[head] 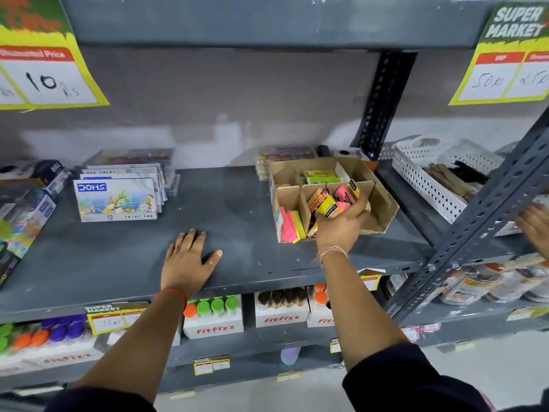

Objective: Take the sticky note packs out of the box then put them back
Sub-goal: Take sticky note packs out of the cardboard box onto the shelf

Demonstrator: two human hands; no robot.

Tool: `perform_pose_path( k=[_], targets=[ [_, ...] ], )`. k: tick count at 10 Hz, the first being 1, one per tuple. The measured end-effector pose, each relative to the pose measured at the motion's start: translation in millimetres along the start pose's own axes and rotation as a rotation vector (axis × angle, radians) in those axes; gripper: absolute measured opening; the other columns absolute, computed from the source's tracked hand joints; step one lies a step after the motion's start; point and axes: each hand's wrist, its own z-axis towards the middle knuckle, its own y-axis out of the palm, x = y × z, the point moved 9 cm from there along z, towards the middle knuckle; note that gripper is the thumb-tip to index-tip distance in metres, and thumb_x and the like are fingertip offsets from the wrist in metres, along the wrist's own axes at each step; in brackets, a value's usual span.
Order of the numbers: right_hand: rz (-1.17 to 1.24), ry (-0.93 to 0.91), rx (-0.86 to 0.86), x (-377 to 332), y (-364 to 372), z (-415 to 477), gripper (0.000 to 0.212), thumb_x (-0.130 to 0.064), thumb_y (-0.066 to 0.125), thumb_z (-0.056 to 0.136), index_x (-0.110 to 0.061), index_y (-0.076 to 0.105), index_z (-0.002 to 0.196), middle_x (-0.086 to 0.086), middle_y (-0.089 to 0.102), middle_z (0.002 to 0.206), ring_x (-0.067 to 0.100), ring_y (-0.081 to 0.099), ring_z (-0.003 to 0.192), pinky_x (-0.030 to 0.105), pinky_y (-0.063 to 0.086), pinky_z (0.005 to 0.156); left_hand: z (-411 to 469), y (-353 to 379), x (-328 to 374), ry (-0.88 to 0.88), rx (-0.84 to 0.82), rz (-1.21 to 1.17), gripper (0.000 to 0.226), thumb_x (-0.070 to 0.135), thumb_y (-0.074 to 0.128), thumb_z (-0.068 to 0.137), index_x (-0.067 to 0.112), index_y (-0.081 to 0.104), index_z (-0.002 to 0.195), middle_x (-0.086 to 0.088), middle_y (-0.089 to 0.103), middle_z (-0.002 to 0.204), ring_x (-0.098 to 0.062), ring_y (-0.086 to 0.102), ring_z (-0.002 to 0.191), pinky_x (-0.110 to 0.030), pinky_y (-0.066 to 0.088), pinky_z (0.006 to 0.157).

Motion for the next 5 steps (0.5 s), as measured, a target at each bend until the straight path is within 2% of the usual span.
perform_pose_path(
  k=[1, 2, 3, 4, 5],
  targets=[
    [-0.032, -0.021, -0.02, -2.8, 1.4, -1.6, 0.098, -0.008, 0.077, 0.072, -0.004, 0.014, 0.147, 0.024, 0.033, 0.145, 0.04, 0.046, 0.126, 0.041, 0.042, 0.101, -0.1, 0.1, -0.7, 0.0, 0.003, -0.001, 0.06, 0.043, 0.044, 0.09, 0.016, 0.03, 0.14, -0.008, 0.024, 0.154, -0.027, 0.016, 0.144, -0.043, 0.012, 0.119],
    [-0.007, 0.063, -0.016, 4.6, 2.7, 3.5, 0.11, -0.014, 0.08, 0.071, 0.002, 0.003, 0.147, 0.024, 0.031, 0.148, 0.04, 0.043, 0.13, 0.044, 0.041, 0.102, 0.0, 0.2, -1.0, 0.001, 0.005, 0.0, 0.06, 0.044, 0.044, 0.09, 0.016, 0.029, 0.14, -0.008, 0.024, 0.154, -0.027, 0.016, 0.144, -0.042, 0.012, 0.119],
    [0.038, 0.181, -0.035, 15.6, 3.7, 11.6, 0.116, -0.017, 0.083, 0.067, -0.001, 0.0, 0.148, 0.023, 0.041, 0.143, 0.04, 0.048, 0.126, 0.045, 0.043, 0.099, 0.3, -0.2, -0.4, 0.003, 0.012, -0.001, 0.059, 0.043, 0.044, 0.09, 0.016, 0.03, 0.14, -0.008, 0.025, 0.154, -0.027, 0.016, 0.144, -0.042, 0.012, 0.119],
    [0.031, 0.196, -0.041, 20.3, 1.5, 15.2, 0.099, -0.016, 0.083, 0.065, -0.003, 0.021, 0.141, 0.023, 0.049, 0.131, 0.041, 0.052, 0.118, 0.044, 0.046, 0.095, -0.4, -0.4, -0.4, 0.0, 0.015, 0.003, 0.059, 0.044, 0.044, 0.09, 0.017, 0.029, 0.14, -0.007, 0.024, 0.154, -0.026, 0.015, 0.144, -0.042, 0.012, 0.12],
    [0.004, 0.169, -0.007, 18.1, 0.7, 10.5, 0.083, -0.011, 0.083, 0.063, 0.001, 0.034, 0.129, 0.026, 0.046, 0.127, 0.044, 0.052, 0.111, 0.043, 0.046, 0.093, -1.4, -0.9, -0.4, -0.001, 0.021, 0.001, 0.059, 0.044, 0.044, 0.09, 0.016, 0.03, 0.14, -0.007, 0.025, 0.154, -0.026, 0.015, 0.144, -0.042, 0.013, 0.12]
  ],
)
